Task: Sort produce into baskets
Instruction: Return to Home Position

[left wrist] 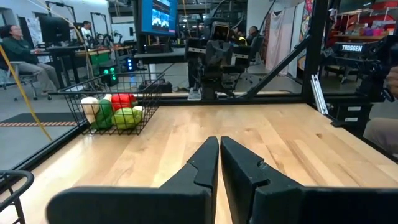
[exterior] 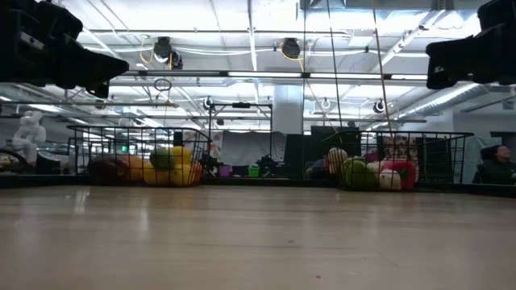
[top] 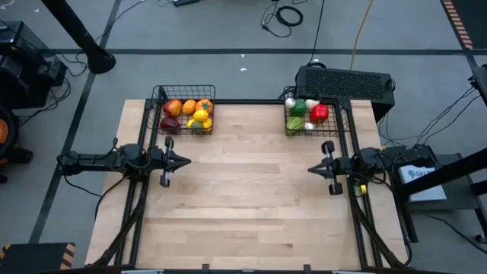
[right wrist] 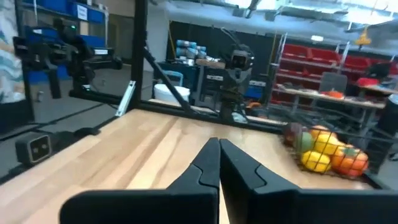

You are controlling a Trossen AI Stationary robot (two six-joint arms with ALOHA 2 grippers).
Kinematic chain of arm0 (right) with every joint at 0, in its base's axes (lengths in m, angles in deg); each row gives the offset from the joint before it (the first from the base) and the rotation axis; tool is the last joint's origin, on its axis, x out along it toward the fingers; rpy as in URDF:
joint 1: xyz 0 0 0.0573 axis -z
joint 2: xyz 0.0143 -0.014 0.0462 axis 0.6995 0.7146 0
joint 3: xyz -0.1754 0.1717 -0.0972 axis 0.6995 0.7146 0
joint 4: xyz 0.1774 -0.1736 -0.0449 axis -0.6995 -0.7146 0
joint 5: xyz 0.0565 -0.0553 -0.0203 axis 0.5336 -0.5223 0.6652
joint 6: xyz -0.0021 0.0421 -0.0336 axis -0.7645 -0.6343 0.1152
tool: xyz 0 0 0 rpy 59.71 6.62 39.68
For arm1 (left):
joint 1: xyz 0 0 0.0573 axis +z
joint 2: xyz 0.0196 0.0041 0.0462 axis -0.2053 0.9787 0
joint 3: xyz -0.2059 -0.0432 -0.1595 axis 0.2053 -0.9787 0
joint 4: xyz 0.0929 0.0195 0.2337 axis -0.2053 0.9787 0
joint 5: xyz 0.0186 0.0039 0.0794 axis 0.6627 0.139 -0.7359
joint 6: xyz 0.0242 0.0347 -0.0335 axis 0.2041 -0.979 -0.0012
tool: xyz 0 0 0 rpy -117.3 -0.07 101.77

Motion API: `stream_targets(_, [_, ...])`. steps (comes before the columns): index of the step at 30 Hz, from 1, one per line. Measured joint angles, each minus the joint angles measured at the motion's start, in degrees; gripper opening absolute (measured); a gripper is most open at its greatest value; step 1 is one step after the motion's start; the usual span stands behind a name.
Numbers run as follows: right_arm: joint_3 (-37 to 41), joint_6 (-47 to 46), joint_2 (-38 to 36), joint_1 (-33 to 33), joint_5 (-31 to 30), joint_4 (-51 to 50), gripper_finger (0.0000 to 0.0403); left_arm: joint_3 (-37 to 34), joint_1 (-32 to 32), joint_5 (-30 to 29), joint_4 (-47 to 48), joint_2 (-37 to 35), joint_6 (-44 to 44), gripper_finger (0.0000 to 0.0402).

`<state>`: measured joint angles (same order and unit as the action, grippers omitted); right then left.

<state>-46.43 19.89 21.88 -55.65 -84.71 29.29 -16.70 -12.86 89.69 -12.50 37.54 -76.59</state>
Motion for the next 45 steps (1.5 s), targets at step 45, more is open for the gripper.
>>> stream_targets(45, [-0.13,6.04,-0.11,0.94,2.8,-0.66,0.0,0.0,-0.01,-0.04,-0.11,-0.02,0.0,0.0027])
